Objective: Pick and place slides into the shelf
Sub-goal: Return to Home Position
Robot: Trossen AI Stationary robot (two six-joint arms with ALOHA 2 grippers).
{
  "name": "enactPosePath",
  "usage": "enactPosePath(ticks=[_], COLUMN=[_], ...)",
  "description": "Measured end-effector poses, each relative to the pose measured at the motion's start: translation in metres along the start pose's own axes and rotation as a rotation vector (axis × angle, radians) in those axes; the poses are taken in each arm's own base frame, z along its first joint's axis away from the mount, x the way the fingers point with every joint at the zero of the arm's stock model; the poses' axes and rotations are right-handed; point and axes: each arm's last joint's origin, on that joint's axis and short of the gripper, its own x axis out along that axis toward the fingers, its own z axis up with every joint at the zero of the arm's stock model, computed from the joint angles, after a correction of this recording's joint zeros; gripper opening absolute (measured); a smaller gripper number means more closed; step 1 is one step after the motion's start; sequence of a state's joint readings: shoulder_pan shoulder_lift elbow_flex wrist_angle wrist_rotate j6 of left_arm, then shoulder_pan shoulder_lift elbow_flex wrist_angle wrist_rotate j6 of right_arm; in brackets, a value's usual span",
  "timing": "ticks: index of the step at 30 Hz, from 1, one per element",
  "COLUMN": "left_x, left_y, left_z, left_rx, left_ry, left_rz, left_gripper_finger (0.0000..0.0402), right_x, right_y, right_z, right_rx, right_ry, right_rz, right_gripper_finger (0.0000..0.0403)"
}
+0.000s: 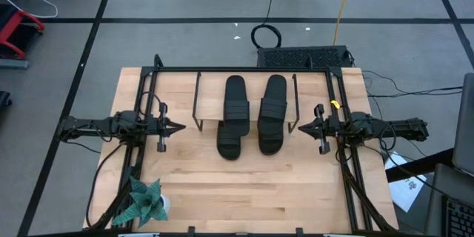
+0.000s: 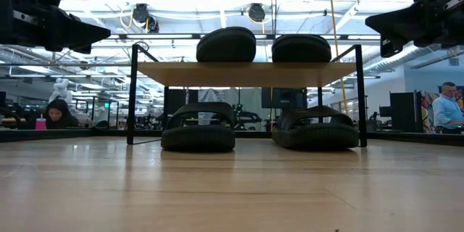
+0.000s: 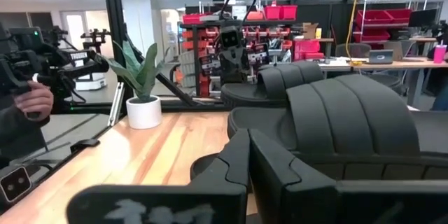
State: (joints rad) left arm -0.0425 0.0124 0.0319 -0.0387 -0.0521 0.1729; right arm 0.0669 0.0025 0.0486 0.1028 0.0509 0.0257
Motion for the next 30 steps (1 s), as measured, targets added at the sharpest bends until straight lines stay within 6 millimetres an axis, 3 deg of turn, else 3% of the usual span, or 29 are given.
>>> enactPosePath(ticks=[30], left_x=[0.0], left_y=[0.0], left_z=[-0.0001], left_rx=[0.0], left_ry=[0.001], left_rz=[0.0], left_gripper_finger=[0.0021], right_x=[0.0001], right_y=[0.0], right_z=[-0.0004], right_rx=[-0.011], right_ry=[0.004], right_rz=[0.0], right_gripper_finger=[0.0])
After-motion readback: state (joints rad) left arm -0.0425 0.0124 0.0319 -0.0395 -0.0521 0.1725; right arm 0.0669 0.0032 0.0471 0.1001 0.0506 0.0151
